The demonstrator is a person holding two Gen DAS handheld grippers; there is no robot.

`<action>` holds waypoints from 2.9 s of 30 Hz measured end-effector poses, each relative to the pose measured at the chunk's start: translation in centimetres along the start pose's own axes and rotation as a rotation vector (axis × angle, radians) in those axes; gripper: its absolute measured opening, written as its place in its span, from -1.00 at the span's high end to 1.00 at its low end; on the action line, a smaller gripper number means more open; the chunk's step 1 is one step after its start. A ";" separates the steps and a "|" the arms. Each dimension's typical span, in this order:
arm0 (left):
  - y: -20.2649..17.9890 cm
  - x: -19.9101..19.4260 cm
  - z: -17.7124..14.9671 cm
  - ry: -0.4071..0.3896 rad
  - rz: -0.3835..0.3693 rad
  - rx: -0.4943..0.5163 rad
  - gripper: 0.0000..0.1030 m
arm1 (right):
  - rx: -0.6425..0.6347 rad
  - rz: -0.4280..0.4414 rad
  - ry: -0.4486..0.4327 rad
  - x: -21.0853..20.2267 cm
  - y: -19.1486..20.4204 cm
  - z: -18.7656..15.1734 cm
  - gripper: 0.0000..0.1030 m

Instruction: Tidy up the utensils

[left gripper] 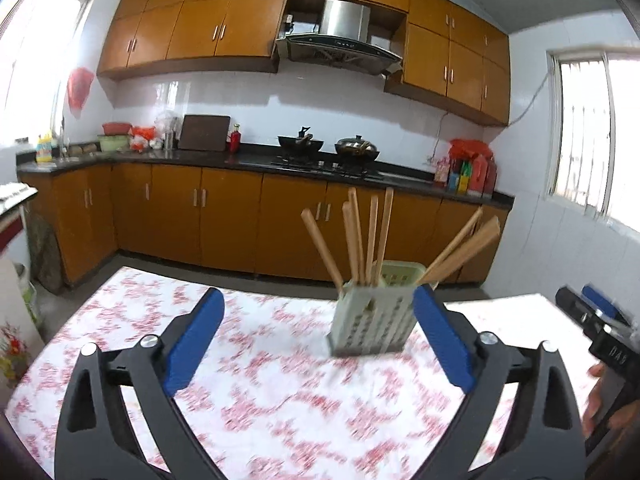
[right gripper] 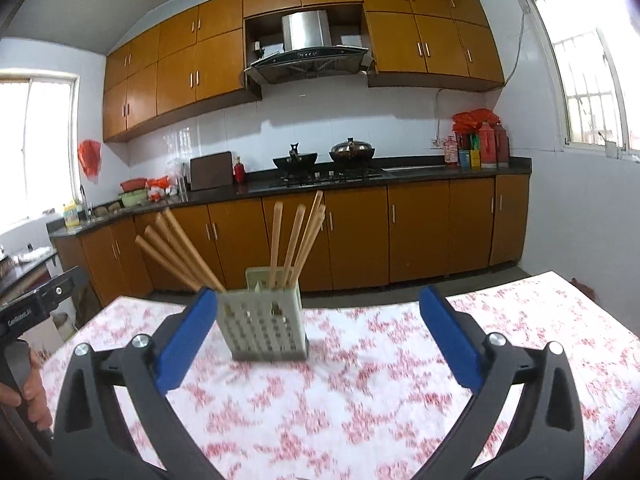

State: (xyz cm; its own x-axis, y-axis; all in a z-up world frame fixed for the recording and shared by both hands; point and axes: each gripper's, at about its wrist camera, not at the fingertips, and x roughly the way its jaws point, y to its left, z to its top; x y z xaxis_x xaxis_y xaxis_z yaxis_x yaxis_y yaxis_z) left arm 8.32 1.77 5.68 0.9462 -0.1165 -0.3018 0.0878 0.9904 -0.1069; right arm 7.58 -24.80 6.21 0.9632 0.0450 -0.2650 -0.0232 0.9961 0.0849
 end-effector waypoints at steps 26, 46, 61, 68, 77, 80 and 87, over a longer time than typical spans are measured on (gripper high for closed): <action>-0.6 -2.2 -7.1 0.056 0.030 0.058 -0.96 | -0.022 -0.018 0.122 -1.2 1.8 -7.0 -0.92; -0.5 -2.2 -7.4 0.076 0.042 0.039 -0.96 | -0.034 -0.012 0.130 -1.1 2.2 -7.0 -0.92; -0.5 -2.2 -7.4 0.075 0.047 0.036 -0.96 | -0.028 -0.010 0.134 -1.0 2.2 -7.2 -0.92; -0.5 -2.2 -7.4 0.076 0.047 0.036 -0.96 | -0.024 -0.011 0.135 -1.0 2.1 -7.2 -0.92; -0.5 -2.1 -7.4 0.076 0.045 0.037 -0.96 | -0.023 -0.010 0.136 -1.0 2.1 -7.2 -0.92; -0.4 -2.1 -7.4 0.075 0.045 0.036 -0.96 | -0.023 -0.010 0.136 -0.9 2.1 -7.2 -0.92; -0.5 -2.1 -7.4 0.076 0.045 0.037 -0.96 | -0.022 -0.011 0.137 -0.9 2.1 -7.2 -0.92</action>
State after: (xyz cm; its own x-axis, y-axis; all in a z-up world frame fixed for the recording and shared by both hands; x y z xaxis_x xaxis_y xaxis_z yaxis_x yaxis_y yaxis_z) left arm 3.98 1.02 -0.61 0.9233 -0.0756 -0.3766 0.0586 0.9967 -0.0566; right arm 4.69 -22.19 -0.32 0.9179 0.0430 -0.3945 -0.0207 0.9980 0.0604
